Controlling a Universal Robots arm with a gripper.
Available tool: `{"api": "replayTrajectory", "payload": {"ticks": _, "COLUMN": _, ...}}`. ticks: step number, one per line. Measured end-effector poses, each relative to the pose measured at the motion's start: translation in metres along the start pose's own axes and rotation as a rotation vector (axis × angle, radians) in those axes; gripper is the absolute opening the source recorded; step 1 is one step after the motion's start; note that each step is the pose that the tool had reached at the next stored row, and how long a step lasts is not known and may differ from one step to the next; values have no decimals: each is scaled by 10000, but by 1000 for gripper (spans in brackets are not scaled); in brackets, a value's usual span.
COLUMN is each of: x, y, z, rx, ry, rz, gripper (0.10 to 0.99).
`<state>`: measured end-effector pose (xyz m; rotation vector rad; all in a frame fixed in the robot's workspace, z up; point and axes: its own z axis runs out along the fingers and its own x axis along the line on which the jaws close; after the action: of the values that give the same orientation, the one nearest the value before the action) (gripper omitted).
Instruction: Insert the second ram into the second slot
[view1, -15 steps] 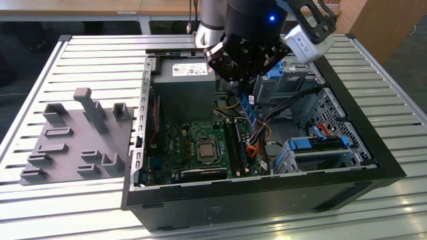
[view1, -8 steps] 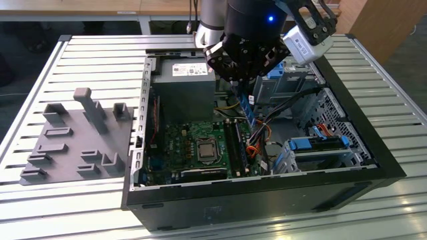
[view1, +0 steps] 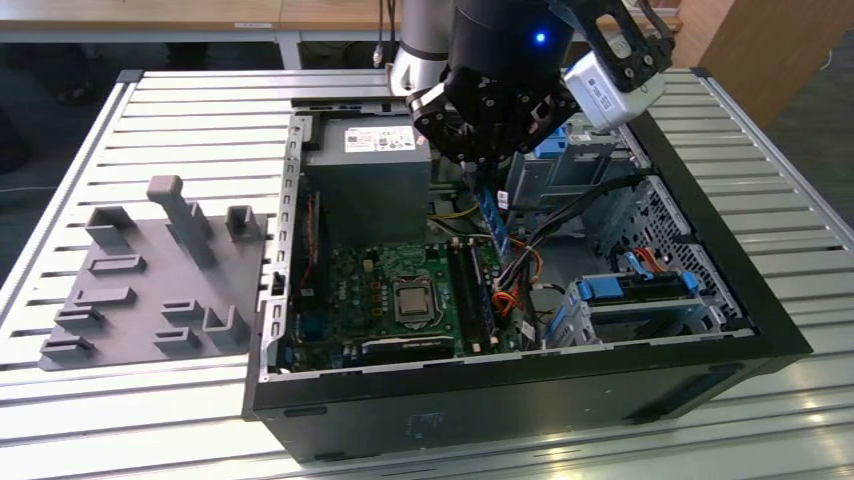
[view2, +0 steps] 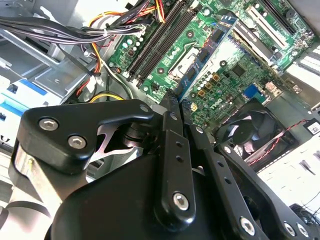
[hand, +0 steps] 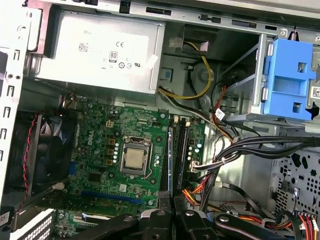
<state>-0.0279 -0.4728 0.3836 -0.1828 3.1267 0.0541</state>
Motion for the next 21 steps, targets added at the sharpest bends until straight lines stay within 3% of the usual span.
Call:
{"api": "replayTrajectory", "payload": {"ticks": 3, "x": 0, "y": 0, "z": 4, "rx": 0, "ry": -1, "rz": 20, "gripper": 137}}
{"api": "replayTrajectory", "payload": {"ticks": 5, "x": 1, "y": -2, "z": 52, "rx": 6, "ry": -4, "rz": 135, "gripper": 137}}
{"api": "replayTrajectory", "payload": {"ticks": 16, "x": 1, "y": -2, "z": 63, "rx": 6, "ry": -5, "rz": 166, "gripper": 137}}
{"api": "replayTrajectory", "payload": {"ticks": 18, "x": 2, "y": -8, "z": 221, "rx": 91, "ry": 2, "rz": 222, "gripper": 137}}
{"api": "replayTrajectory", "payload": {"ticks": 21, "x": 3, "y": -8, "z": 233, "rx": 97, "ry": 3, "rz": 222, "gripper": 137}}
